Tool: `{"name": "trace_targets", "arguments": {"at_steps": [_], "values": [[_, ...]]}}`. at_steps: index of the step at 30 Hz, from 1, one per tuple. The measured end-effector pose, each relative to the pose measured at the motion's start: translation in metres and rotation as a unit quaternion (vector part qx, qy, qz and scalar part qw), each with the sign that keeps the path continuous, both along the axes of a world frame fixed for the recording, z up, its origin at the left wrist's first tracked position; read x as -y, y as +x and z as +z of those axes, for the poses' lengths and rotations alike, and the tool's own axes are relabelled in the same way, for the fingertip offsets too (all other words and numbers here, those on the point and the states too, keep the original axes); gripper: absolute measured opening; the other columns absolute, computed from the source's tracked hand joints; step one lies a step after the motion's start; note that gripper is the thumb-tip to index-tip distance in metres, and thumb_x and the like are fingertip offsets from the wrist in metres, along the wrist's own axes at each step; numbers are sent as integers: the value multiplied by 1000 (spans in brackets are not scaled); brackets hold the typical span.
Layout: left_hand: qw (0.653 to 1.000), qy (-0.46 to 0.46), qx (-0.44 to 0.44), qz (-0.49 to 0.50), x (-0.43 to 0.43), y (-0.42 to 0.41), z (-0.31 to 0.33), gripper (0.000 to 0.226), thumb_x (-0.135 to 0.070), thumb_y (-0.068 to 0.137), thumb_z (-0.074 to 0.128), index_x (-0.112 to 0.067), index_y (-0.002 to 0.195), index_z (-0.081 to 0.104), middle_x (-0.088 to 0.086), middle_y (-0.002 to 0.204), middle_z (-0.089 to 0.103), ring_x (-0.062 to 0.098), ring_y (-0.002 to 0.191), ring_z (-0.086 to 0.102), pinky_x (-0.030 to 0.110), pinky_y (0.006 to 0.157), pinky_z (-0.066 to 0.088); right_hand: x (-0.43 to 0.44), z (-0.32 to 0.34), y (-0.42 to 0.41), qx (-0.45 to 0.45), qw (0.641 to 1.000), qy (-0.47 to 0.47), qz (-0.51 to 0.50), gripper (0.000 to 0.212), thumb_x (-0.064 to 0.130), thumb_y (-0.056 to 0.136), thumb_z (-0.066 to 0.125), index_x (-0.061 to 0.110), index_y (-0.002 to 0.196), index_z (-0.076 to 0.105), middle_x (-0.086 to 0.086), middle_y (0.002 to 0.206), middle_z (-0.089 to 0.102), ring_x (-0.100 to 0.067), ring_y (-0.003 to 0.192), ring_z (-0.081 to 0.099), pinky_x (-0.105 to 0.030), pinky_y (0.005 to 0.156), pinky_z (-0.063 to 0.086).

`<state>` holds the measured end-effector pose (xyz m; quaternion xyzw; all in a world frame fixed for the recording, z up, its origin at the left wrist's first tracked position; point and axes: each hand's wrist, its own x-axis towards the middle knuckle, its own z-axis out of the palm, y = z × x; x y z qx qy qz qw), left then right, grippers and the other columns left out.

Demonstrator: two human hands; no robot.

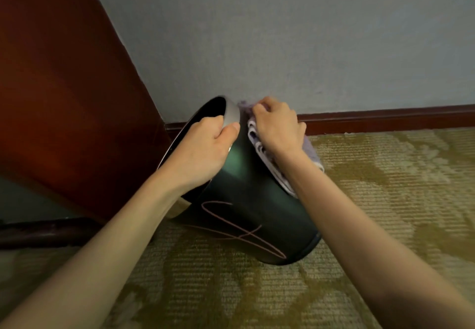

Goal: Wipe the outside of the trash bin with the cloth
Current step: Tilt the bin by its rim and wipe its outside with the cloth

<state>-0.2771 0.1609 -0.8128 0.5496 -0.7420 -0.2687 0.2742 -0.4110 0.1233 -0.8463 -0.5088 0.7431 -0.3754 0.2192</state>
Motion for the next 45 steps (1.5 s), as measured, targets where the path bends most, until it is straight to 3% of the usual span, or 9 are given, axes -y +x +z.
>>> {"name": "trace_targets", "arguments": {"at_steps": [3,11,19,23,30,34,40,43,45], "values": [[1000,12,-8,14,9,1,1,44,-30,98,44,8,76,49,15,65,48,23,60,48,49,60,40,-26,-5,15,-39,995,-79,-38,29,30,88,41,23,109,59,-4,116,60,-28,108,46,-38,81,21],[999,33,-33,24,19,13,4,42,-33,94,43,5,80,54,12,73,51,19,68,48,50,69,44,-76,-22,55,-115,976,-171,-71,40,33,85,45,25,122,56,0,129,55,-23,118,44,-38,91,25],[996,51,-73,19,17,20,0,52,-42,84,43,7,89,57,15,76,58,20,71,54,49,71,45,-46,-14,39,-75,988,-138,-12,28,32,88,44,27,113,55,4,113,55,-18,107,43,-41,89,27],[995,64,-82,13,17,24,0,54,-43,85,43,8,95,57,20,81,60,24,75,57,57,81,48,-25,-12,28,-55,993,-102,10,27,33,89,41,24,108,57,-1,112,58,-23,105,44,-39,82,20],[994,51,-100,2,7,23,-6,58,-44,87,41,10,101,58,35,102,62,46,96,62,61,89,46,12,-12,1,33,998,38,36,25,40,82,44,27,89,63,-2,91,60,-29,101,53,-44,86,24],[995,40,-86,3,13,12,-4,57,-41,89,40,13,100,56,35,102,62,44,95,62,60,89,46,21,-15,-10,49,996,68,38,33,40,84,45,26,104,66,-5,113,66,-31,110,54,-44,97,26],[998,28,-47,21,27,7,-6,50,-39,93,41,8,90,57,30,86,63,38,79,64,50,75,50,-8,-23,-9,-21,1000,-22,-4,30,33,88,42,25,109,61,-6,118,60,-30,113,47,-42,91,27],[998,39,-40,21,35,10,-4,40,-38,93,42,-5,70,47,11,73,46,21,68,48,37,68,37,-45,-39,5,-74,991,-105,-44,36,32,87,42,25,119,56,0,123,56,-23,115,44,-40,94,27],[998,53,-42,19,40,13,-3,40,-37,94,41,-4,73,50,9,76,45,19,71,45,36,68,34,-67,-48,15,-104,983,-140,-57,42,35,85,41,26,123,54,1,128,55,-21,118,43,-38,97,27]]}}
